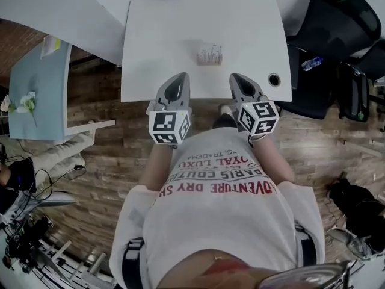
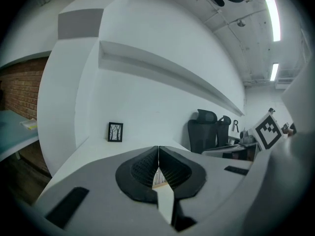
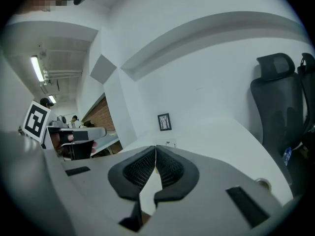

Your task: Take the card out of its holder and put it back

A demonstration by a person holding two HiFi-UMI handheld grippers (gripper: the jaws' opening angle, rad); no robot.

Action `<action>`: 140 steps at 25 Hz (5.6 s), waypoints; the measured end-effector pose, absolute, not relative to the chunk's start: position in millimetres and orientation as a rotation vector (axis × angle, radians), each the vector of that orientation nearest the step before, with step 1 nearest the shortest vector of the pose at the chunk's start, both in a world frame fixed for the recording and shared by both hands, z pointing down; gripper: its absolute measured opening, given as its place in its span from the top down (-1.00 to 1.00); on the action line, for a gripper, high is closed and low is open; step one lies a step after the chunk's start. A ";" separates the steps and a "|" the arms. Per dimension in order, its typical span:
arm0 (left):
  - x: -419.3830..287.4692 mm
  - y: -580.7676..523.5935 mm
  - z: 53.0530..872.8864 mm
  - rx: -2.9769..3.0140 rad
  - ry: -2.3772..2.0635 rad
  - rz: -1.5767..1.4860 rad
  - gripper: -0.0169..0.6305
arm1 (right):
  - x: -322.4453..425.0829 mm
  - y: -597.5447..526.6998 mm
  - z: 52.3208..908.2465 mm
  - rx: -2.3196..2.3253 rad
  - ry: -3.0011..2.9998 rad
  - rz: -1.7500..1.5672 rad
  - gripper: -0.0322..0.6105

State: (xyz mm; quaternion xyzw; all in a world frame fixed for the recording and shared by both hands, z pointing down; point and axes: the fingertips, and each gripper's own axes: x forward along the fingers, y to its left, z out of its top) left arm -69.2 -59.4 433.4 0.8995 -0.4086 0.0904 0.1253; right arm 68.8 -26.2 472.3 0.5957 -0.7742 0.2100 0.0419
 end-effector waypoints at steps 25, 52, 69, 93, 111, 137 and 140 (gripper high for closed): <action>24.0 -144.9 448.3 2.516 -1.270 0.397 0.87 | 118.9 -116.5 498.9 1.123 -2.608 0.562 0.81; -15.2 -182.7 497.1 2.369 -1.281 0.460 0.87 | 46.6 -137.3 567.8 0.325 -2.576 0.484 0.61; -17.8 -177.7 507.5 2.356 -1.254 0.510 0.87 | 45.8 -134.4 566.0 0.235 -2.570 0.410 0.79; -18.3 -175.0 483.8 2.456 -1.179 0.474 0.87 | 51.8 -142.7 490.4 0.482 -2.654 0.312 0.79; 5.7 -198.3 451.1 2.649 -1.084 0.348 0.87 | 111.7 -167.7 491.5 1.503 -2.330 0.469 0.79; 15.0 -180.1 449.3 2.653 -1.068 0.332 0.87 | 145.3 -152.0 483.0 1.846 -2.234 0.508 0.79; 14.1 -179.3 449.4 2.641 -1.078 0.331 0.87 | 145.8 -149.7 482.9 1.840 -2.240 0.510 0.79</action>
